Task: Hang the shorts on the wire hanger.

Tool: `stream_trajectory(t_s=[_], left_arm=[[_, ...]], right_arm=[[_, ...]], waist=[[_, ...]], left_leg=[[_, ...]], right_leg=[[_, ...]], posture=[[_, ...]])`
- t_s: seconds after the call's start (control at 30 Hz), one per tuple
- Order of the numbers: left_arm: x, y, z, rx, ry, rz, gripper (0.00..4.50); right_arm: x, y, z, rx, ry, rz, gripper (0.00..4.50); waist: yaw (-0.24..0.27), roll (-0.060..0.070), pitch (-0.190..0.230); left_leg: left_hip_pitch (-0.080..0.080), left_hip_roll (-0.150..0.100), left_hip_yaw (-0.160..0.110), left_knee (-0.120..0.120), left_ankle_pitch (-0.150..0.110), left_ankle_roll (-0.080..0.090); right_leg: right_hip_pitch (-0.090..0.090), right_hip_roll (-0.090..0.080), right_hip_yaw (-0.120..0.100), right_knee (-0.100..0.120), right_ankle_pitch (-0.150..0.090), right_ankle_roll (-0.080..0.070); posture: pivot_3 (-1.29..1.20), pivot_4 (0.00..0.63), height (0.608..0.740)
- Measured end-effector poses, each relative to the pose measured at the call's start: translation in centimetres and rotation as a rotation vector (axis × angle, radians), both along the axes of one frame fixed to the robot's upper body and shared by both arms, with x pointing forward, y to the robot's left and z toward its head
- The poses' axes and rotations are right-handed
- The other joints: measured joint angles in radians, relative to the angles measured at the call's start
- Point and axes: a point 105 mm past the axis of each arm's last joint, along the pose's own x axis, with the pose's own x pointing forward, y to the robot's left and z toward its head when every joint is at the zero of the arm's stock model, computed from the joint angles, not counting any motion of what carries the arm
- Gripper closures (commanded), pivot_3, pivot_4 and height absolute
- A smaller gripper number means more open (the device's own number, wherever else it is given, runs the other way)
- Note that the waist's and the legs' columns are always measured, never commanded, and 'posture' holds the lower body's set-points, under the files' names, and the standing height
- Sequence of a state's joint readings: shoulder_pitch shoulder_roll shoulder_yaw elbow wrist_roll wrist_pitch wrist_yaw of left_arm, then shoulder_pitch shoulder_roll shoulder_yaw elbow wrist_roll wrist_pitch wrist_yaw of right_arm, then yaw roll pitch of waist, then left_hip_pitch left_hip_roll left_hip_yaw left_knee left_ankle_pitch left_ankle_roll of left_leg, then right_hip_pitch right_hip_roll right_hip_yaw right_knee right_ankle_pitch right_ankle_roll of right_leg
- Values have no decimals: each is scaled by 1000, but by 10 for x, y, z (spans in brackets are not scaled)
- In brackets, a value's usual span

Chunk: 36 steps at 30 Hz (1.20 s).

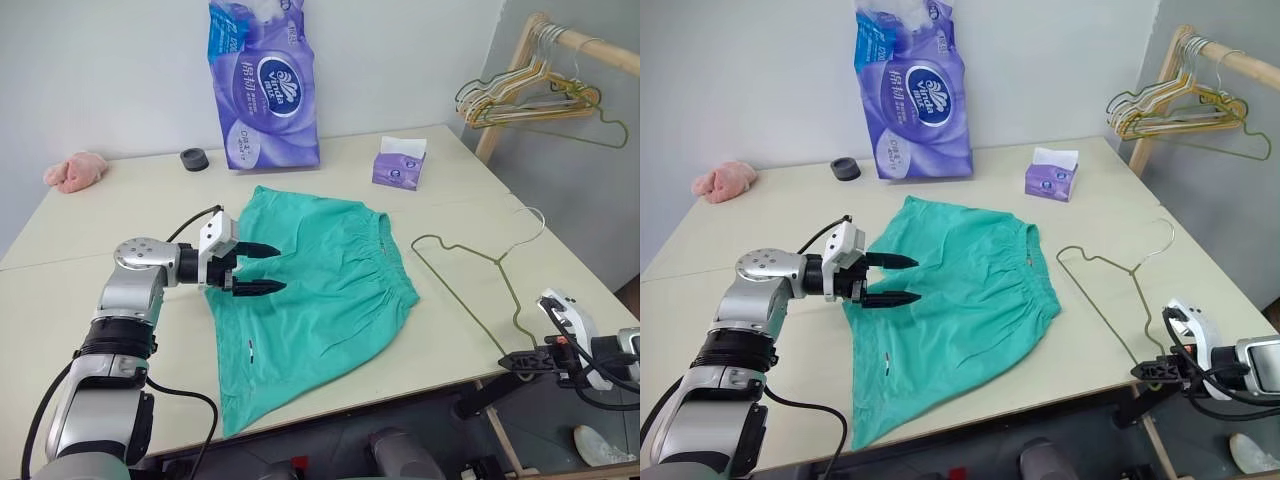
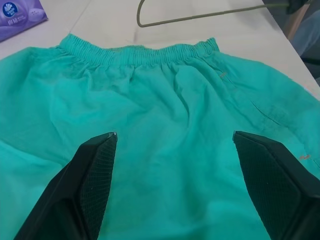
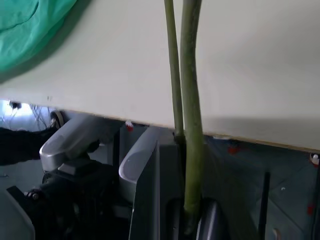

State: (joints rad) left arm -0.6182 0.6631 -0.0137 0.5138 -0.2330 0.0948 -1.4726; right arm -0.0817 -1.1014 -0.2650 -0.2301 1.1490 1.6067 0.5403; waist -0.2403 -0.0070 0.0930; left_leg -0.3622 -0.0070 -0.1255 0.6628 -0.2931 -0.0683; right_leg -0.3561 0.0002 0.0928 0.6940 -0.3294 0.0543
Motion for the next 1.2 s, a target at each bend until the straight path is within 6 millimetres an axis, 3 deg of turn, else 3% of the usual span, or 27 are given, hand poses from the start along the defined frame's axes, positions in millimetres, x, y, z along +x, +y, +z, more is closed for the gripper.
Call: stream_trajectory(t_s=[0.2, 0.5, 0.8, 1.2], left_arm=[[-4, 1, -6, 2, 13, 4, 581], [-7, 2, -13, 5, 19, 18, 581], [-7, 0, -9, 4, -3, 19, 581], [-20, -2, -19, -2, 8, 7, 581]], right_arm=[[-13, 12, 7, 39, 52, 121, 4500], [-25, 25, 2, 83, 87, 199, 4500], [2, 39, -15, 175, 68, 115, 4500], [21, 56, -34, 252, 60, -26, 4500]], waist=[[15, -4, 13], [51, -5, 17], [54, -5, 17], [63, -5, 17]], left_leg=[[-1, 1, 1, 0, 0, 0], [-2, 0, 0, 0, -2, 3], [-2, 0, -1, 0, -2, 3], [-2, -1, -3, 0, -2, 3]], right_leg=[[-1, 0, 0, -1, 0, 0], [-1, -2, 0, -7, 3, -3], [-1, -2, 1, -7, 3, -3], [0, -2, 1, -5, 3, -3]], posture=[[-221, 97, 740], [-206, 92, 740], [-175, 81, 740], [-151, 70, 740]])
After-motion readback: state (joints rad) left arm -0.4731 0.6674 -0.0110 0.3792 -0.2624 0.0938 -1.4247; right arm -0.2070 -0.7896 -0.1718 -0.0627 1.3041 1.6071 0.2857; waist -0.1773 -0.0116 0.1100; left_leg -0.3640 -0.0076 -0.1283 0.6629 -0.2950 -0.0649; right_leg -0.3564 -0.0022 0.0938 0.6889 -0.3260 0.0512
